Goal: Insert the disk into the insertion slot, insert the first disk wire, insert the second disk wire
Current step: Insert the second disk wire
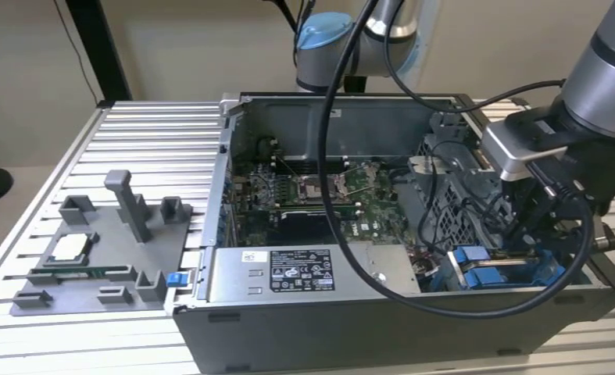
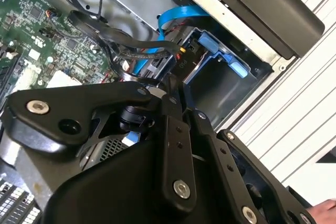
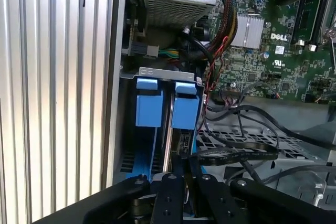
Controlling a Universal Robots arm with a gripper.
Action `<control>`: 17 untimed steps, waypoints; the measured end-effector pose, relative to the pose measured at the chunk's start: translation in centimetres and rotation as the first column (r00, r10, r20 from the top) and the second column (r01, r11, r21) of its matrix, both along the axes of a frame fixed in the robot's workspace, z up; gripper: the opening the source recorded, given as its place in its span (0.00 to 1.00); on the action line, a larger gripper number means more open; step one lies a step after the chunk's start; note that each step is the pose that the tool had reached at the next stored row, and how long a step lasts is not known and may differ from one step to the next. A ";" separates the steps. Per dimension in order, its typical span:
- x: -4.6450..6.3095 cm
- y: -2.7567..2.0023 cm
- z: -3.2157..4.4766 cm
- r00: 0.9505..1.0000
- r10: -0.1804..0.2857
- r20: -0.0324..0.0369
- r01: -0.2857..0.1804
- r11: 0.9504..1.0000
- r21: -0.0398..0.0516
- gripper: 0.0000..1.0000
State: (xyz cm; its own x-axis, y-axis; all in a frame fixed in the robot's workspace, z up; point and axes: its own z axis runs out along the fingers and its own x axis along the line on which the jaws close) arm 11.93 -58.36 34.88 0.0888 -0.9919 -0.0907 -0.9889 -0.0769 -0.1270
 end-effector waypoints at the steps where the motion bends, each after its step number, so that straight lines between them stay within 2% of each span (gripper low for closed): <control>1: 0.0 0.00 -0.06 1.000 0.000 0.000 0.000 1.000 0.000 0.00; 17: 0.3 0.05 -0.49 1.000 0.000 0.000 0.000 1.000 0.016 0.00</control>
